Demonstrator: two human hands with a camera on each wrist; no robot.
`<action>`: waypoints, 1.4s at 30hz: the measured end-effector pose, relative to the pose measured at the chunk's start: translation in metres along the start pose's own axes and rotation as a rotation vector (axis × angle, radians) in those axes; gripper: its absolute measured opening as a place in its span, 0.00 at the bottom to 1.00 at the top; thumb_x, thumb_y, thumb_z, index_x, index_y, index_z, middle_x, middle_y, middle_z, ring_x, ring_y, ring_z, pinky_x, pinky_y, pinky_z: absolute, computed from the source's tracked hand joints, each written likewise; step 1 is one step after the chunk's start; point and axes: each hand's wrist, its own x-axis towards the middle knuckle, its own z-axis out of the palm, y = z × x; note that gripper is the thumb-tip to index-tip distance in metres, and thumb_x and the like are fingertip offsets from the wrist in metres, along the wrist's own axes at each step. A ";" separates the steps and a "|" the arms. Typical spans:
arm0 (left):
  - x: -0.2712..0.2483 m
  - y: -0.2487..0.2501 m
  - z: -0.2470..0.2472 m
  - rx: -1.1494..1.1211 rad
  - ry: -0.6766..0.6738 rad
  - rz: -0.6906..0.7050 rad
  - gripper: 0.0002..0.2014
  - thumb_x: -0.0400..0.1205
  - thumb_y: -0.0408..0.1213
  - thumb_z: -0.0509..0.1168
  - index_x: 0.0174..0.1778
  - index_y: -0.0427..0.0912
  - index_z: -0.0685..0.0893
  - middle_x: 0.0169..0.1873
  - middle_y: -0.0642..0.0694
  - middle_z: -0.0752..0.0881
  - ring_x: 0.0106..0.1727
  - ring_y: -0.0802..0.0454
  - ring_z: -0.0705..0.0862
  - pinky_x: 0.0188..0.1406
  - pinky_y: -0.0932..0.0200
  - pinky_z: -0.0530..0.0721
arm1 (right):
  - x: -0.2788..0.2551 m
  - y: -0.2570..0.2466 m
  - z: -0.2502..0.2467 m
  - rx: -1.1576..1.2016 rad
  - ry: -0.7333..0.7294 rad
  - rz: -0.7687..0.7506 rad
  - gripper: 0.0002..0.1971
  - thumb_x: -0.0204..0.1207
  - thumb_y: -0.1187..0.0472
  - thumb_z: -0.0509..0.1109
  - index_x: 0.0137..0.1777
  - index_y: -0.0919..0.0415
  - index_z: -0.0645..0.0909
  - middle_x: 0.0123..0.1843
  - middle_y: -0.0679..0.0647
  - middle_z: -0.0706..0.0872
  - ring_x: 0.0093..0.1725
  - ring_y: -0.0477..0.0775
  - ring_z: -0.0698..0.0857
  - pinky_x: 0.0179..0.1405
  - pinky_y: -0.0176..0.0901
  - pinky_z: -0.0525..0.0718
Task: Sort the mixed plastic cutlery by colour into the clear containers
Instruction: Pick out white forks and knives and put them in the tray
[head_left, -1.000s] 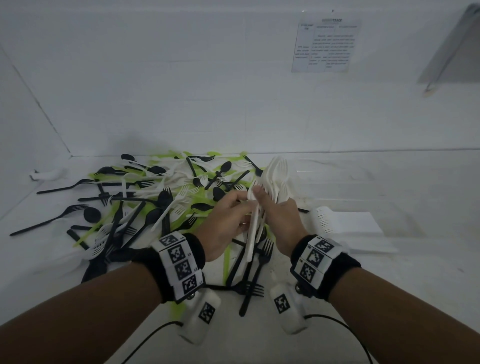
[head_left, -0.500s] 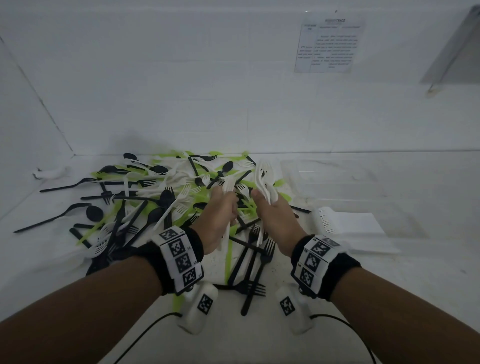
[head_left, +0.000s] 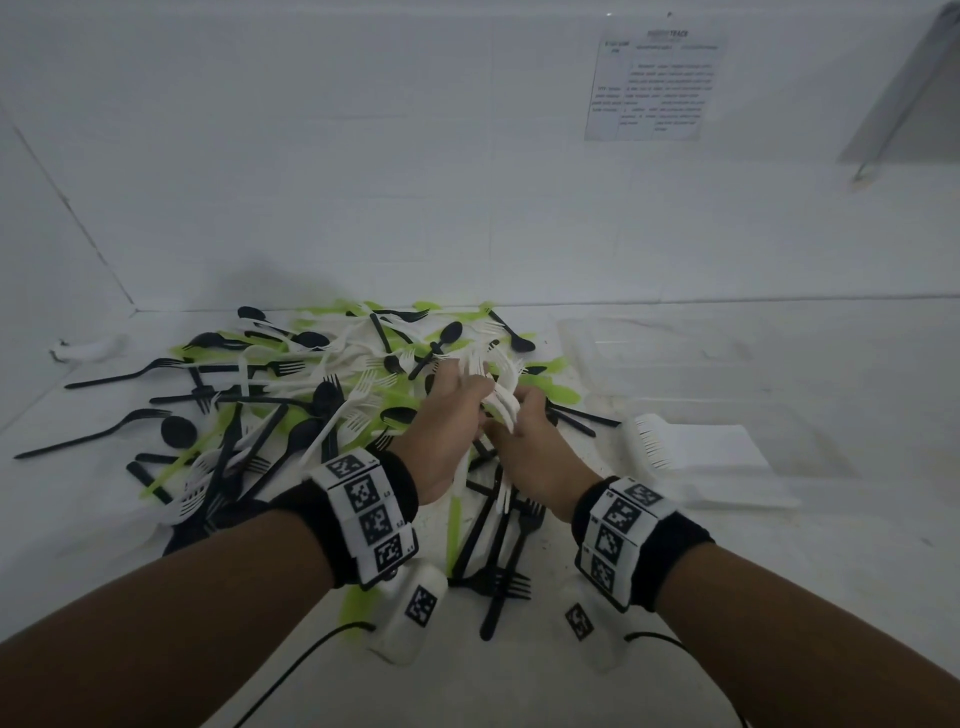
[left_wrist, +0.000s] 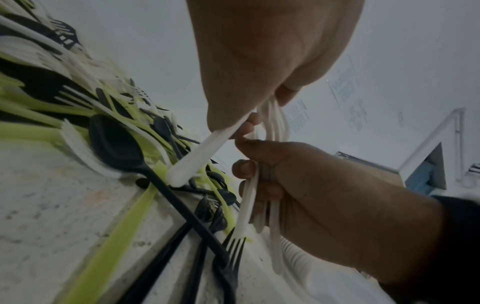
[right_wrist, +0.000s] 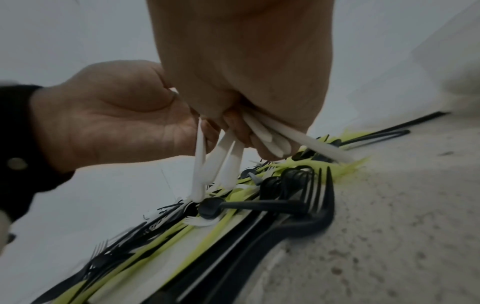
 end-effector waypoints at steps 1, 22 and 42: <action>0.001 0.001 0.001 -0.003 0.015 -0.003 0.12 0.90 0.37 0.57 0.67 0.37 0.76 0.49 0.42 0.79 0.41 0.52 0.76 0.43 0.54 0.76 | 0.000 0.000 0.001 -0.004 -0.018 -0.001 0.15 0.89 0.59 0.63 0.71 0.58 0.62 0.41 0.48 0.79 0.23 0.34 0.77 0.24 0.32 0.72; 0.035 0.000 -0.037 -0.160 0.455 0.087 0.04 0.86 0.36 0.57 0.54 0.41 0.69 0.47 0.43 0.74 0.45 0.45 0.81 0.46 0.45 0.85 | 0.001 0.008 -0.026 0.265 0.048 0.092 0.11 0.90 0.48 0.60 0.66 0.50 0.75 0.39 0.45 0.79 0.29 0.37 0.78 0.24 0.30 0.73; 0.002 -0.008 -0.001 -0.259 0.187 -0.082 0.18 0.85 0.43 0.62 0.66 0.38 0.71 0.50 0.41 0.79 0.41 0.52 0.78 0.38 0.55 0.77 | -0.001 -0.007 0.003 0.012 0.205 -0.254 0.09 0.86 0.52 0.68 0.55 0.49 0.89 0.46 0.47 0.92 0.49 0.48 0.89 0.53 0.56 0.88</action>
